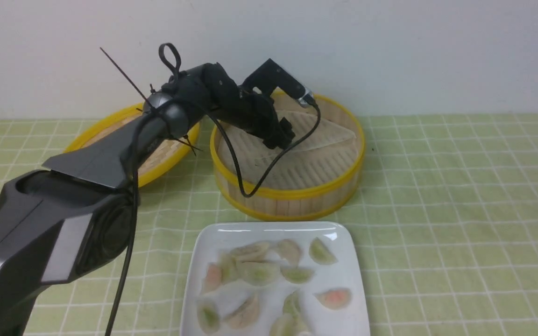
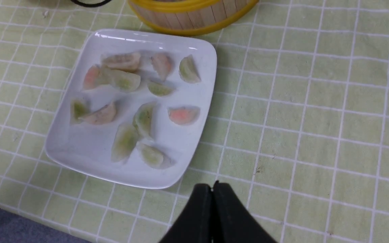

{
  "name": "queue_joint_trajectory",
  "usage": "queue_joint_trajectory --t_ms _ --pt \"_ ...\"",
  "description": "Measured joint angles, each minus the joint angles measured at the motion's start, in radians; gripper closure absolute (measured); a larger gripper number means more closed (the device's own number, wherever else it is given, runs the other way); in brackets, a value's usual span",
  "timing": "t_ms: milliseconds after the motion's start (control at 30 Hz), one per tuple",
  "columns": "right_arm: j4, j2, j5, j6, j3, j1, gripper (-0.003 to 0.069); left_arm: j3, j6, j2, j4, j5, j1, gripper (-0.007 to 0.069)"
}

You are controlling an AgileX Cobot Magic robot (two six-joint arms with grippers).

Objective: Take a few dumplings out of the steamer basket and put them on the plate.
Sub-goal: Use the left arm to grab a dumpling from the steamer, then use the left arm to put the dumpling into the plate

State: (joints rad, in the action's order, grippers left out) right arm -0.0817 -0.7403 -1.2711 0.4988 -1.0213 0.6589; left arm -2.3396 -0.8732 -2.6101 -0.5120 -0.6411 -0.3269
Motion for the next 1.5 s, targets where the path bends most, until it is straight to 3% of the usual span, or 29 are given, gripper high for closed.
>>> queue_joint_trajectory --t_ms 167,333,367,833,1133,1333,1500 --pt "0.005 0.0 0.0 0.001 0.0 0.0 0.0673 0.0 -0.02 -0.007 -0.028 0.023 -0.002 0.0161" --pt "0.011 0.0 0.0 0.004 0.0 0.0 0.0673 0.0 -0.02 -0.007 -0.029 0.026 -0.002 0.0359" --pt "0.011 0.0 0.0 0.004 0.0 0.0 0.0673 0.0 -0.018 -0.007 -0.03 0.026 -0.002 0.0428" --pt "0.026 0.0 0.0 0.005 0.0 0.0 0.0673 0.0 0.149 0.178 0.012 -0.2 0.031 0.0417" --pt "0.027 0.0 0.0 -0.01 0.0 0.0 0.0673 -0.001 0.256 0.392 0.092 -0.582 0.048 0.0417" --pt "0.027 0.0 0.0 -0.037 0.0 0.0 0.0673 -0.001 0.302 0.545 0.101 -0.607 0.048 0.0417" --pt "0.027 0.0 0.0 -0.054 0.0 0.0 0.0673 0.07 0.533 0.698 0.117 -0.611 0.048 0.0417"
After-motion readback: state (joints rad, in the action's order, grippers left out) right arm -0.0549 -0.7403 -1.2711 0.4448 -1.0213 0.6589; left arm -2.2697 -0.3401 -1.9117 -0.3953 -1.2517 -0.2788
